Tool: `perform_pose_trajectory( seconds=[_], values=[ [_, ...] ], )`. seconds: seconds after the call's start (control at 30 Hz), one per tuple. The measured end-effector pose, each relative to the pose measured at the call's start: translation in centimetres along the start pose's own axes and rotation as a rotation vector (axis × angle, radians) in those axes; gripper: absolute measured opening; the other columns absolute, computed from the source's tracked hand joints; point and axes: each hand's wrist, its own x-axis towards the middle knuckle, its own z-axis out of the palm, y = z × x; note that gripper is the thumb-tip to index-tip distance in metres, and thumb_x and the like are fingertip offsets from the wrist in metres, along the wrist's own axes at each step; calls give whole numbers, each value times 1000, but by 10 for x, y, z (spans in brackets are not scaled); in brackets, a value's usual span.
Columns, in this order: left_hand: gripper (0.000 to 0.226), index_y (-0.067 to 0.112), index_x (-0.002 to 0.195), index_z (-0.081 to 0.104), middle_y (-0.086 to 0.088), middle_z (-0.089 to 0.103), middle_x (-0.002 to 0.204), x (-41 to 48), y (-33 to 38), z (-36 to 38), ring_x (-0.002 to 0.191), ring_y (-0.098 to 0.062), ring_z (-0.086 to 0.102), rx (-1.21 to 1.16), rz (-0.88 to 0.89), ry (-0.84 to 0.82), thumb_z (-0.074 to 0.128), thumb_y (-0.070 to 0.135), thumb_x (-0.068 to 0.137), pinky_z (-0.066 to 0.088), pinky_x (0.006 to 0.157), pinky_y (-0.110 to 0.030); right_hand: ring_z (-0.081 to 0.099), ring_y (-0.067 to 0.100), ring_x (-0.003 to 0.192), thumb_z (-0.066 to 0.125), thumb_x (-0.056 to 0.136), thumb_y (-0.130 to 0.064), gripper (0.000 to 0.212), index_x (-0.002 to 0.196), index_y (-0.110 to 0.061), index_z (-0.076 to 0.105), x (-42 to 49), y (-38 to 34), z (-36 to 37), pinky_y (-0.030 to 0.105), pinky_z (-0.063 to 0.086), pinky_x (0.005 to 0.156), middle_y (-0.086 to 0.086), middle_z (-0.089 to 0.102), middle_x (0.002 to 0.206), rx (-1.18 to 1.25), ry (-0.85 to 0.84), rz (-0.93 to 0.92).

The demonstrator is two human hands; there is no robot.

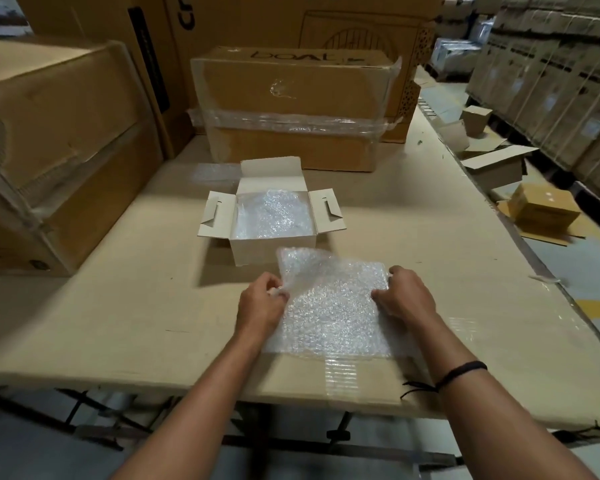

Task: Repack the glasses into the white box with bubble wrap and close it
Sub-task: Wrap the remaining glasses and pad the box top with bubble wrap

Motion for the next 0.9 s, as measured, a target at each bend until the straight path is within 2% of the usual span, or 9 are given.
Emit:
perform_pose_trajectory(
  seconds=[0.13,0.27,0.43,0.47,0.53,0.57,0.63,0.73,0.9],
  values=[
    [31,22,77,50,4,59,73,-2,-1,-11,70,-7,58,-233,49,27,65,-3,83,46,68,-30,44,32,128,80,74,-42,82,141,-17,41,9,-5,-4,42,39,106,13,45,140,144,37,-120],
    [41,31,91,55,3,67,91,3,-12,-24,81,-8,65,-285,60,4,67,-7,81,52,75,-25,31,26,140,87,62,-43,102,148,-26,34,16,-23,-12,45,29,114,2,39,151,171,-57,-398],
    [36,20,99,63,2,70,91,16,-24,-37,77,-8,67,-331,103,-45,60,-13,84,51,69,-16,40,22,131,83,71,-37,76,139,-27,48,23,-54,-11,37,32,107,-4,51,141,0,-152,-591],
    [33,18,97,65,2,70,89,18,-25,-39,75,-8,65,-329,109,-44,60,-12,85,50,68,-17,49,22,122,82,73,-33,65,131,-22,56,24,-58,-10,34,38,101,-1,58,132,-24,-198,-581],
    [32,20,90,68,3,70,83,25,-30,-45,72,-7,63,-328,113,-48,59,-10,85,50,69,-22,56,20,89,80,76,-26,33,102,-11,66,25,-66,-7,29,42,74,5,66,98,-35,-268,-530],
    [33,23,85,69,4,70,80,30,-34,-49,72,-9,63,-321,109,-49,59,-9,86,51,70,-28,51,17,75,79,76,-24,26,89,-6,64,26,-67,-6,29,36,64,7,61,82,-8,-292,-501],
    [35,23,76,70,6,68,73,38,-40,-55,70,-13,61,-303,95,-59,58,-8,85,50,69,-34,44,13,62,80,75,-22,31,76,-3,55,29,-63,-7,29,32,59,0,51,65,131,-368,-437],
    [31,18,77,67,4,64,69,52,-40,-65,62,-10,55,-271,102,-54,54,-9,81,45,63,-32,51,9,58,80,76,-13,23,81,-3,60,31,-64,-12,28,37,64,-7,59,60,360,-489,-340],
    [26,21,77,64,6,60,59,75,-43,-77,50,-10,50,-306,112,-21,54,-1,85,43,54,-32,60,16,71,72,84,-7,10,90,-1,66,28,-79,-7,29,48,69,5,65,76,720,-485,-265]
  ],
)
